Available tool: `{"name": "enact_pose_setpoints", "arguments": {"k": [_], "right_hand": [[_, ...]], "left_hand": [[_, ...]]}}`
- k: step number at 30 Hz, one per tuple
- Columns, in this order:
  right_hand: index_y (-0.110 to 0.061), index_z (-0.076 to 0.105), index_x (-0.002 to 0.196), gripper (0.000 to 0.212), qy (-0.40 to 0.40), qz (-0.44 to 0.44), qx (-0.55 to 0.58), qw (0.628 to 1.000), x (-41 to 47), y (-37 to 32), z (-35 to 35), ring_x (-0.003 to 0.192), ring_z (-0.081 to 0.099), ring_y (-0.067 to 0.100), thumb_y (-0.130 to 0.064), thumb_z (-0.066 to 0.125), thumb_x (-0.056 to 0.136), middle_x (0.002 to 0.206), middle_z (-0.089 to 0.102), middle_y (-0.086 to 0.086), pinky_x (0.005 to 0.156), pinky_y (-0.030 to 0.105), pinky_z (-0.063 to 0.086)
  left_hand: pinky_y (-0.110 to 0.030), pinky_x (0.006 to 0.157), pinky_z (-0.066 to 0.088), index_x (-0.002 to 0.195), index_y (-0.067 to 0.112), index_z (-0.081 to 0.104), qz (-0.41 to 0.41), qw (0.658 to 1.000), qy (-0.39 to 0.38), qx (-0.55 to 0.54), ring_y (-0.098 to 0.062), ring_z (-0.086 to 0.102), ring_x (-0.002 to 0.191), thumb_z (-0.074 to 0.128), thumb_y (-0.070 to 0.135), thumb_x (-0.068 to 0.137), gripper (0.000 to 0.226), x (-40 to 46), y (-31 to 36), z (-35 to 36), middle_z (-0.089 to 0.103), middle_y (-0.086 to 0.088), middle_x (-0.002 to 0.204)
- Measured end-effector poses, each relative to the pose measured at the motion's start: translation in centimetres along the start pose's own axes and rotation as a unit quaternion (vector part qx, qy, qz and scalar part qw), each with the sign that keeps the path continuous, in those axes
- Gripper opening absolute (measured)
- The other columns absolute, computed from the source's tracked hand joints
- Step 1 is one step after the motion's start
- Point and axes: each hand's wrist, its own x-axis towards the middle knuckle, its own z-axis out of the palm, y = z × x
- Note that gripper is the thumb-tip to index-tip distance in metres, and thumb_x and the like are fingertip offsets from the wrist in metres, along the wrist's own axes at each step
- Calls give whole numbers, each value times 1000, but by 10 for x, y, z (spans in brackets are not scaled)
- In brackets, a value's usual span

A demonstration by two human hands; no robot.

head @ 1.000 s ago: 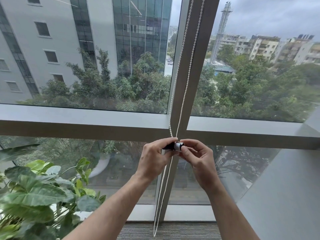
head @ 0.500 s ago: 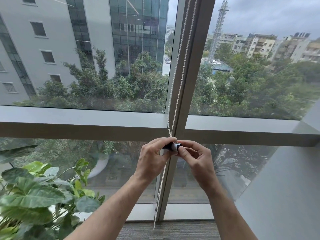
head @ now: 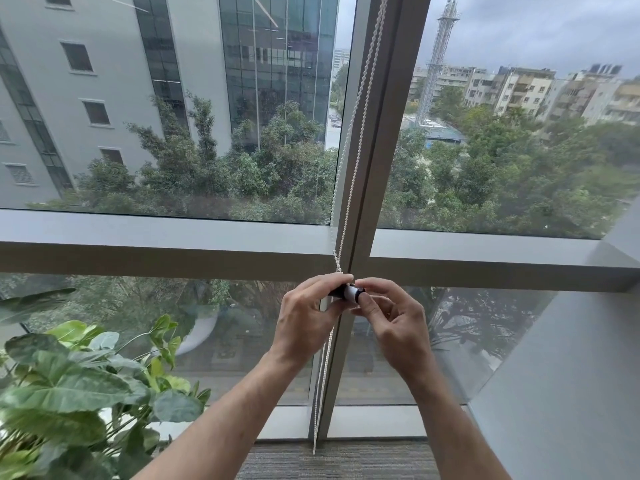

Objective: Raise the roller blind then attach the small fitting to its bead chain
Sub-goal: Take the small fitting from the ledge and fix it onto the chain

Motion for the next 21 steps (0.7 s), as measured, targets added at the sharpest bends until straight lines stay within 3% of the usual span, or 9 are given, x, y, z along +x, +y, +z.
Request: {"name": "enact_pose_setpoints", "arguments": {"k": [4, 12, 17, 21], "right_hand": [[-17, 75, 108, 18, 9, -30, -57, 998, -2, 3, 0, 95, 75, 24, -11, 69, 92, 103, 77, 7, 85, 48, 60], [-29, 73, 111, 28, 23, -45, -96, 994, -8, -2, 2, 93, 76, 11, -24, 79, 85, 99, 78, -10, 85, 27, 59], [-37, 74, 100, 25, 30, -21, -75, 997, -5, -8, -1, 91, 76, 13, -50, 76, 80, 94, 79, -9, 84, 33, 61], [-43, 76, 100, 22, 20, -26, -73, 997, -2, -11, -1, 92, 76, 12, -50, 77, 80, 96, 79, -12, 84, 30, 60]], "left_hand": [[-30, 88, 57, 108, 11, 76, -3, 1000, 1, 0, -12, 72, 95, 86, 5, 72, 39, 0, 1, 0, 76, -1, 106], [-33, 87, 57, 109, 11, 76, -3, 1000, -13, 18, -14, 72, 95, 84, 5, 75, 36, -1, 5, -3, 76, -2, 105], [-28, 86, 55, 107, 12, 77, -2, 999, -21, 34, -15, 71, 93, 86, 11, 74, 34, 1, 9, -5, 77, -2, 100], [-19, 85, 52, 106, 13, 78, -6, 999, -23, 45, -14, 70, 90, 87, 9, 71, 37, 2, 10, -4, 78, -2, 98]]}}
